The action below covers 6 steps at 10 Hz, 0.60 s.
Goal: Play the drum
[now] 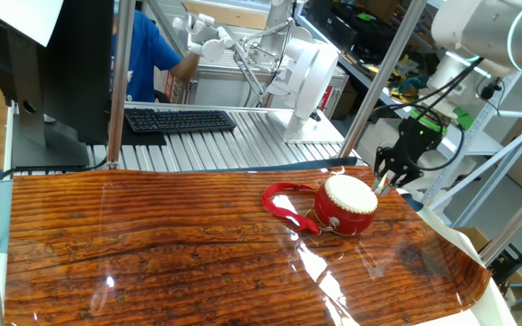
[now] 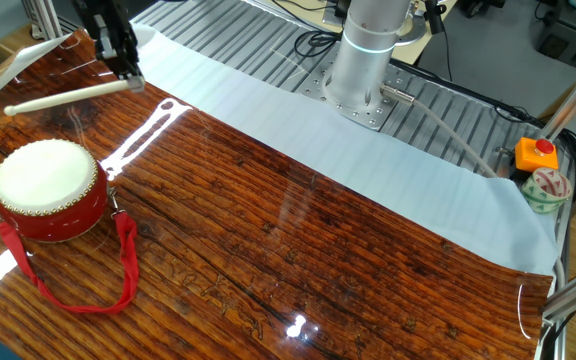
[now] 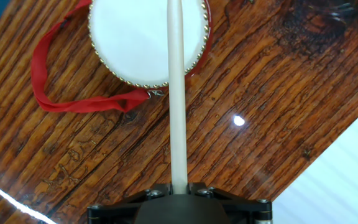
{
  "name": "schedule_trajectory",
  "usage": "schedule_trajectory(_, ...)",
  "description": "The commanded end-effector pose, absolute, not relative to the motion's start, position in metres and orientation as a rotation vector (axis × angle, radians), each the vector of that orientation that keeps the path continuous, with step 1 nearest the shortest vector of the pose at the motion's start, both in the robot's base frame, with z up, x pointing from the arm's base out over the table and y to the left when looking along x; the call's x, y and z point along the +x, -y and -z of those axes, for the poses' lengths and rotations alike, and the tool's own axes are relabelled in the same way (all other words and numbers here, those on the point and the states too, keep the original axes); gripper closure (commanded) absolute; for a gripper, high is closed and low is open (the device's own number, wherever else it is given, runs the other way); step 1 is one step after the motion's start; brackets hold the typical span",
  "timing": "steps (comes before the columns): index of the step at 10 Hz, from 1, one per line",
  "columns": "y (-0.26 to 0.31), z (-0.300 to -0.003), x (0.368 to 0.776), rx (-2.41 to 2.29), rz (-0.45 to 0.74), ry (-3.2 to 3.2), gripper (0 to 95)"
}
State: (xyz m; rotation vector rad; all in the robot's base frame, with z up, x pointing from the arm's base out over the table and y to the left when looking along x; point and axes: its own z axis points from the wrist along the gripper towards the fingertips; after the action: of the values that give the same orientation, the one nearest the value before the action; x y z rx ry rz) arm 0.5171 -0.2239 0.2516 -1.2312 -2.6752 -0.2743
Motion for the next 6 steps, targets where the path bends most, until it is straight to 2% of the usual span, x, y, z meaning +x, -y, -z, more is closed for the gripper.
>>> schedule_trajectory(1,0.224,-0.248,0.522,-1.228,0.269,2.627,95.0)
schedule_trajectory(6,0.220,-0.236,0.526,-1.199,0.328,2.598,95.0)
